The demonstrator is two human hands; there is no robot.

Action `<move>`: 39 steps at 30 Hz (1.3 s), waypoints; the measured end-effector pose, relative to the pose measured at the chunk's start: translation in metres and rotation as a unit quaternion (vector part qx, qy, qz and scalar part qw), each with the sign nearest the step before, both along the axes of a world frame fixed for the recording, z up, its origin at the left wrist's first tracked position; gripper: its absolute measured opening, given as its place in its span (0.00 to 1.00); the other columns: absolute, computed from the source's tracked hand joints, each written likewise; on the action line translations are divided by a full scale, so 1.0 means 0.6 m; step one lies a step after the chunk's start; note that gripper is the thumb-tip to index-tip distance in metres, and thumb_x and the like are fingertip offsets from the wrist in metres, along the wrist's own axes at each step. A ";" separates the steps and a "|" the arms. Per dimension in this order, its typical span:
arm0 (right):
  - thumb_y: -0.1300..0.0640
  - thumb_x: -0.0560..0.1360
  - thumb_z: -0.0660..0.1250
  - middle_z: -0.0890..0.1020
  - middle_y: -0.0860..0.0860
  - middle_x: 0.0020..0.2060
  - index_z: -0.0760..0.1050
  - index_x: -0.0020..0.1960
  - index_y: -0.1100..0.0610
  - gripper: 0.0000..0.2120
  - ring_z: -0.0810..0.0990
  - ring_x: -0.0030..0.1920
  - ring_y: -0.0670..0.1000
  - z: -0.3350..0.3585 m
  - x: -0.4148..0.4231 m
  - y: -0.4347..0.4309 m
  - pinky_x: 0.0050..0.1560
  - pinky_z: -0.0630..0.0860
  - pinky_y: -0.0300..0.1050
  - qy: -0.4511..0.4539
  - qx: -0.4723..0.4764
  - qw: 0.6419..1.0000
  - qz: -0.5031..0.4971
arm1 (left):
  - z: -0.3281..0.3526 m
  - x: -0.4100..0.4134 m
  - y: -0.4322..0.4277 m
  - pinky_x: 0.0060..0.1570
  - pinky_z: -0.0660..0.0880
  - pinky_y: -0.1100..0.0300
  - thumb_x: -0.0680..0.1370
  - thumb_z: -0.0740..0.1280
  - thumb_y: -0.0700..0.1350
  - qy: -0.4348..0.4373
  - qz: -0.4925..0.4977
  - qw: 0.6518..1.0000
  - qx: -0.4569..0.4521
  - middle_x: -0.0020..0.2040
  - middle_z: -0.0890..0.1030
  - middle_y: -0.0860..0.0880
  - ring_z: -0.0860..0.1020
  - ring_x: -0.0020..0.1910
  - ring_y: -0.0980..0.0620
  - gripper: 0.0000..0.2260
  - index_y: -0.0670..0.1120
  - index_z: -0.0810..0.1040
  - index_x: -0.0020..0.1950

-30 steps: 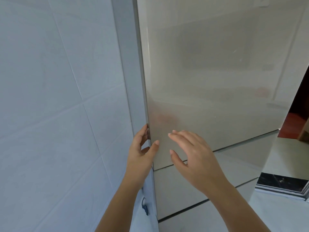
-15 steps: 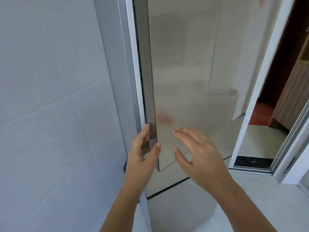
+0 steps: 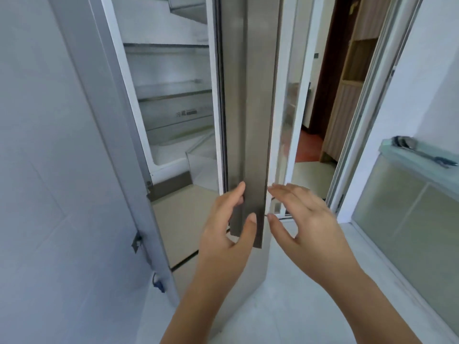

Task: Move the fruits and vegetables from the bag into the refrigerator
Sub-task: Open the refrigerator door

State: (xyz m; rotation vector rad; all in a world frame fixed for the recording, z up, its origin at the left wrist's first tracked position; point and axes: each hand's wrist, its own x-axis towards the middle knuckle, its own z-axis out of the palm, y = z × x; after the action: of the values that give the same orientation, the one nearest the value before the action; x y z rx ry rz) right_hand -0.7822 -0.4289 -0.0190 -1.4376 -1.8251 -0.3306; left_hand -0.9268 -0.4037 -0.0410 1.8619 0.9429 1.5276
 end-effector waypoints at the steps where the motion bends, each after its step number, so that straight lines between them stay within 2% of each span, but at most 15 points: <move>1: 0.50 0.73 0.58 0.80 0.51 0.54 0.75 0.60 0.57 0.19 0.76 0.55 0.52 0.000 0.011 -0.011 0.57 0.71 0.46 0.002 0.004 1.000 -0.012 | 0.000 0.012 -0.007 0.59 0.71 0.63 0.73 0.60 0.53 0.001 -0.013 1.000 0.004 0.59 0.75 0.60 0.73 0.60 0.61 0.19 0.64 0.66 0.63; 4: 0.50 0.73 0.58 0.79 0.52 0.56 0.75 0.60 0.58 0.20 0.76 0.57 0.53 -0.002 0.042 -0.043 0.58 0.72 0.48 0.017 0.018 0.999 -0.042 | 0.003 0.047 -0.024 0.60 0.70 0.64 0.73 0.60 0.52 0.001 -0.055 0.998 0.009 0.60 0.75 0.57 0.72 0.61 0.61 0.18 0.60 0.68 0.63; 7: 0.50 0.73 0.58 0.78 0.53 0.58 0.74 0.60 0.59 0.20 0.74 0.59 0.53 -0.002 0.069 -0.070 0.59 0.70 0.48 0.036 0.031 0.996 -0.069 | 0.007 0.083 -0.039 0.60 0.68 0.68 0.73 0.60 0.52 0.007 -0.104 0.995 0.000 0.62 0.73 0.60 0.71 0.62 0.61 0.19 0.56 0.69 0.64; 11: 0.51 0.73 0.58 0.78 0.55 0.58 0.75 0.60 0.60 0.20 0.74 0.58 0.55 0.004 0.102 -0.102 0.58 0.70 0.47 0.022 0.043 0.992 -0.117 | 0.011 0.127 -0.057 0.60 0.67 0.69 0.73 0.61 0.50 0.019 -0.136 0.990 0.025 0.62 0.73 0.58 0.71 0.62 0.61 0.19 0.52 0.71 0.65; 14: 0.52 0.73 0.58 0.77 0.54 0.58 0.75 0.60 0.60 0.20 0.75 0.57 0.56 0.008 0.119 -0.122 0.57 0.71 0.49 0.021 0.050 0.989 -0.141 | 0.014 0.141 -0.060 0.61 0.65 0.70 0.74 0.61 0.47 0.026 -0.123 0.989 0.083 0.62 0.74 0.54 0.71 0.63 0.61 0.17 0.49 0.73 0.63; 18: 0.53 0.73 0.59 0.78 0.55 0.58 0.75 0.59 0.61 0.19 0.75 0.57 0.56 0.015 0.122 -0.127 0.58 0.69 0.47 -0.004 0.066 0.987 -0.147 | 0.019 0.129 -0.057 0.61 0.62 0.73 0.75 0.59 0.48 0.056 -0.054 0.989 0.123 0.64 0.73 0.50 0.70 0.64 0.58 0.17 0.45 0.75 0.61; 22: 0.54 0.72 0.59 0.78 0.56 0.57 0.75 0.58 0.62 0.18 0.75 0.58 0.58 0.023 0.099 -0.097 0.58 0.71 0.53 -0.026 0.071 0.989 -0.128 | 0.014 0.102 -0.033 0.62 0.64 0.61 0.74 0.58 0.49 0.141 0.045 0.976 0.158 0.65 0.73 0.48 0.70 0.63 0.53 0.18 0.44 0.75 0.61; 26: 0.52 0.71 0.57 0.77 0.58 0.60 0.74 0.60 0.61 0.22 0.73 0.62 0.61 0.025 0.070 -0.042 0.60 0.71 0.60 -0.040 0.040 0.991 -0.118 | 0.014 0.078 -0.005 0.59 0.63 0.58 0.73 0.58 0.47 0.210 0.108 0.954 0.186 0.63 0.75 0.42 0.69 0.60 0.48 0.18 0.42 0.76 0.60; 30: 0.52 0.70 0.56 0.73 0.59 0.64 0.69 0.65 0.62 0.26 0.69 0.66 0.63 0.017 0.055 0.010 0.62 0.64 0.65 -0.061 0.006 0.989 -0.137 | 0.014 0.071 0.019 0.57 0.72 0.47 0.73 0.58 0.47 0.254 0.121 0.939 0.199 0.62 0.76 0.41 0.75 0.60 0.40 0.19 0.41 0.76 0.59; 33: 0.55 0.70 0.66 0.70 0.60 0.67 0.65 0.68 0.62 0.29 0.64 0.69 0.63 0.005 0.065 0.041 0.63 0.61 0.67 -0.051 -0.029 0.984 -0.167 | 0.013 0.080 0.038 0.56 0.73 0.44 0.73 0.58 0.48 0.268 0.118 0.935 0.198 0.62 0.76 0.40 0.75 0.59 0.39 0.19 0.40 0.77 0.59; 35: 0.55 0.66 0.72 0.71 0.60 0.67 0.66 0.68 0.64 0.34 0.65 0.68 0.63 -0.004 0.083 0.053 0.61 0.63 0.68 -0.082 -0.029 0.974 -0.208 | 0.011 0.096 0.052 0.55 0.73 0.43 0.73 0.58 0.48 0.273 0.118 0.934 0.199 0.62 0.76 0.40 0.75 0.59 0.39 0.19 0.41 0.76 0.59; 39: 0.53 0.65 0.74 0.72 0.58 0.66 0.66 0.68 0.63 0.36 0.60 0.69 0.58 -0.014 0.131 0.055 0.61 0.63 0.67 -0.123 -0.011 0.962 -0.243 | 0.011 0.146 0.076 0.54 0.73 0.44 0.74 0.58 0.48 0.265 0.094 0.937 0.206 0.62 0.76 0.41 0.75 0.59 0.39 0.18 0.43 0.73 0.60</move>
State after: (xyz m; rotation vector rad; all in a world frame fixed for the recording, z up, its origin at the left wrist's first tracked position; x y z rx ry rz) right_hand -0.7035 -0.3957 -0.0273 -1.9256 -1.6421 -0.7664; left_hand -0.8392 -0.3579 -0.0345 2.6401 1.1206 1.4337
